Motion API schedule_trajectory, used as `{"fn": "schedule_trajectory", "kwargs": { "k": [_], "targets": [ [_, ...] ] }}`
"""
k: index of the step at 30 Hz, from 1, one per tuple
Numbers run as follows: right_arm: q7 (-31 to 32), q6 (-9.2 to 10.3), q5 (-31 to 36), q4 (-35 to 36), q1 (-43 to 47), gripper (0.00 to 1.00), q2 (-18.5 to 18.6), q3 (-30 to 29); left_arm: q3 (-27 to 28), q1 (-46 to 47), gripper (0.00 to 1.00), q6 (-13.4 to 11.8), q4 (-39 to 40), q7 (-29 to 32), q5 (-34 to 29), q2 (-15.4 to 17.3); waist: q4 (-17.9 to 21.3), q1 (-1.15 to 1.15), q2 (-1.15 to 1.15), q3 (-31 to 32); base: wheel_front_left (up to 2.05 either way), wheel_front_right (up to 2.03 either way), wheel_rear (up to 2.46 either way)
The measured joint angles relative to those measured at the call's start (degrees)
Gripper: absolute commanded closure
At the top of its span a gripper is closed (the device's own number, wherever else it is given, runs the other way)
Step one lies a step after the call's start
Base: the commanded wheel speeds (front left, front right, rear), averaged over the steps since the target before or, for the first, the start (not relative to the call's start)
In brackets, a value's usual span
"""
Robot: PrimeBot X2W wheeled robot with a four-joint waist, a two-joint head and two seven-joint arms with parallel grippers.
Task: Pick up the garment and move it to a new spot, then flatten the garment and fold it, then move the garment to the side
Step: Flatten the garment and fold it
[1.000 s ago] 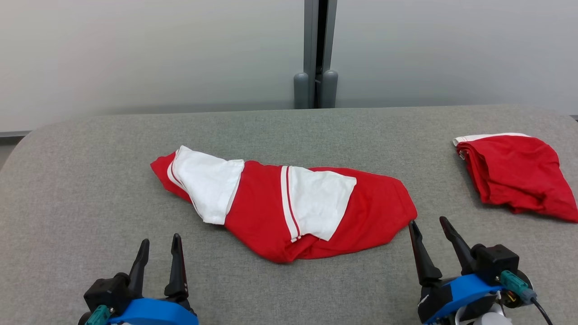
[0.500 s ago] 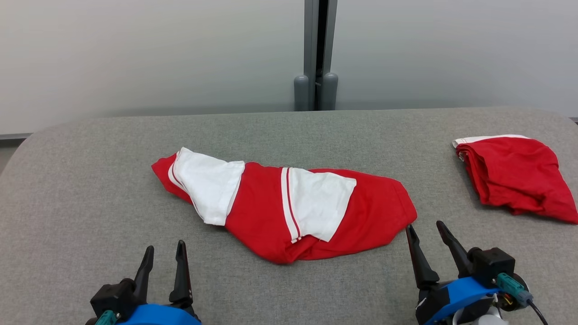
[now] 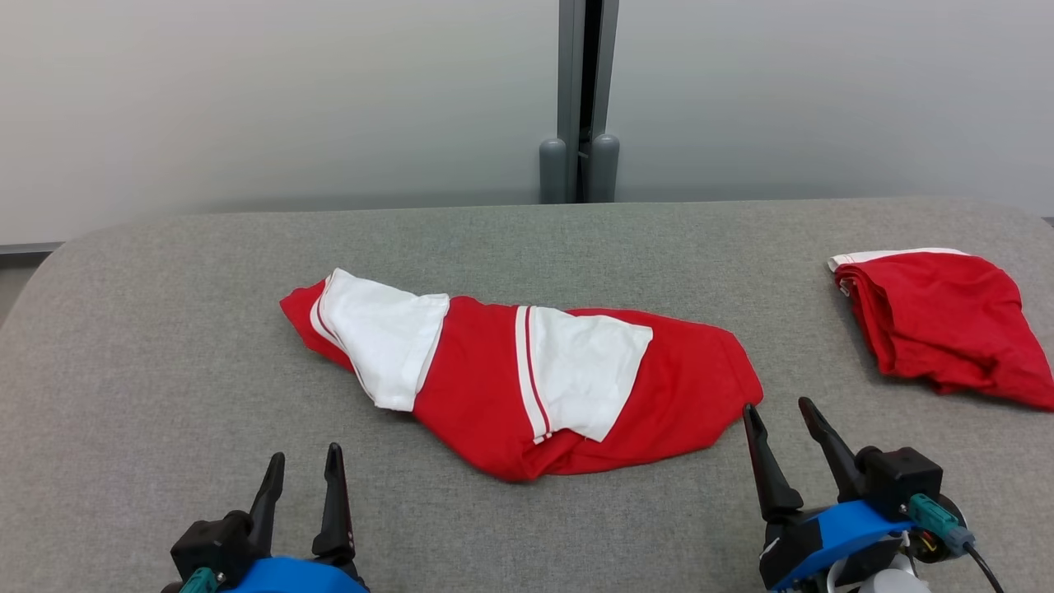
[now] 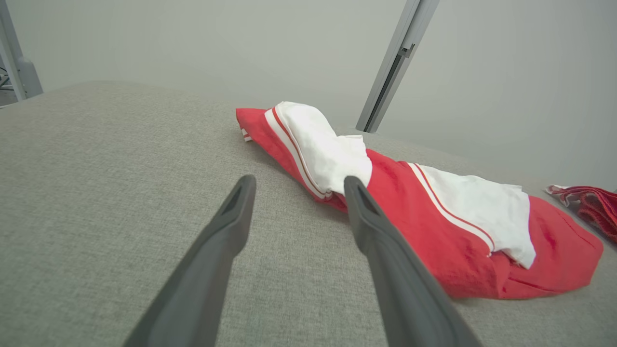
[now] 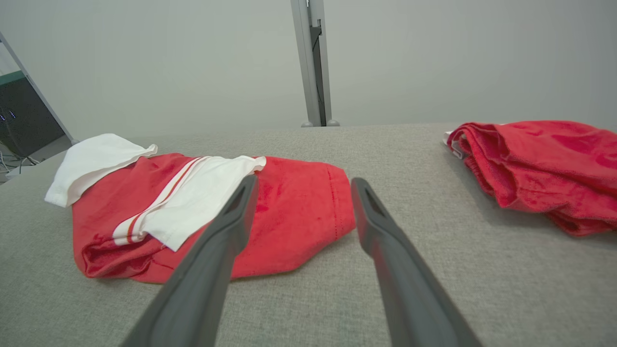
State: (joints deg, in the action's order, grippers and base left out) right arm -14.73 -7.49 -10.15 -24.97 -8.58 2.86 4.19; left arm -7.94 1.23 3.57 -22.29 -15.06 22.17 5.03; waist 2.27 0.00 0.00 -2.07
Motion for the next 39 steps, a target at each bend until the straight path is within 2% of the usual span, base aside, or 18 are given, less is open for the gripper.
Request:
{"fn": "schedule_trajectory", "kwargs": {
  "k": [10, 16, 27, 33, 38, 39],
  "targets": [
    [-0.04, 0.0, 0.48, -0.19, -0.62, 0.0, 0.01, -0.05, -0.15, 0.15, 0.0, 0.33, 0.04, 0.0, -0.23, -0.15, -0.69, 0.0, 0.0, -0.46, 0.0, 0.0, 0.0],
    [2.33, 0.0, 3.49, -2.19, -6.8, 0.0, 0.0, -1.0, -0.86, 1.41, 0.0, 0.48, 0.55, 0.0, -1.07, -0.21, -2.49, 0.0, 0.0, -1.57, 0.0, 0.0, 0.0],
    [6.56, 0.0, 4.39, -19.08, -19.46, 0.0, -0.03, -3.39, -1.99, 3.49, 0.0, 0.51, 0.71, -0.01, -1.42, -0.58, -8.53, 0.01, 0.0, -5.57, 0.0, 0.0, 0.0],
    [6.03, 0.0, 3.92, -27.48, -24.55, 0.0, -0.02, -4.3, -1.96, 3.89, 0.0, 0.59, 0.62, 0.0, -1.55, -0.84, -11.39, 0.01, 0.0, -7.85, 0.0, 0.0, 0.0],
    [4.25, 0.0, 1.53, -31.79, -27.28, 0.0, -0.03, -1.79, -1.93, 3.95, 0.0, 0.82, 0.44, 0.0, -1.7, -1.11, -12.22, 0.01, 0.0, -8.53, 0.0, 0.0, 0.0],
    [3.88, 0.0, 1.01, -32.32, -27.82, 0.23, -0.03, -1.11, -1.97, 3.96, 0.0, 0.85, 0.43, 0.0, -1.77, -1.19, -12.22, 0.01, 0.0, -8.5, 0.0, 0.0, 0.0]
  ]
}}
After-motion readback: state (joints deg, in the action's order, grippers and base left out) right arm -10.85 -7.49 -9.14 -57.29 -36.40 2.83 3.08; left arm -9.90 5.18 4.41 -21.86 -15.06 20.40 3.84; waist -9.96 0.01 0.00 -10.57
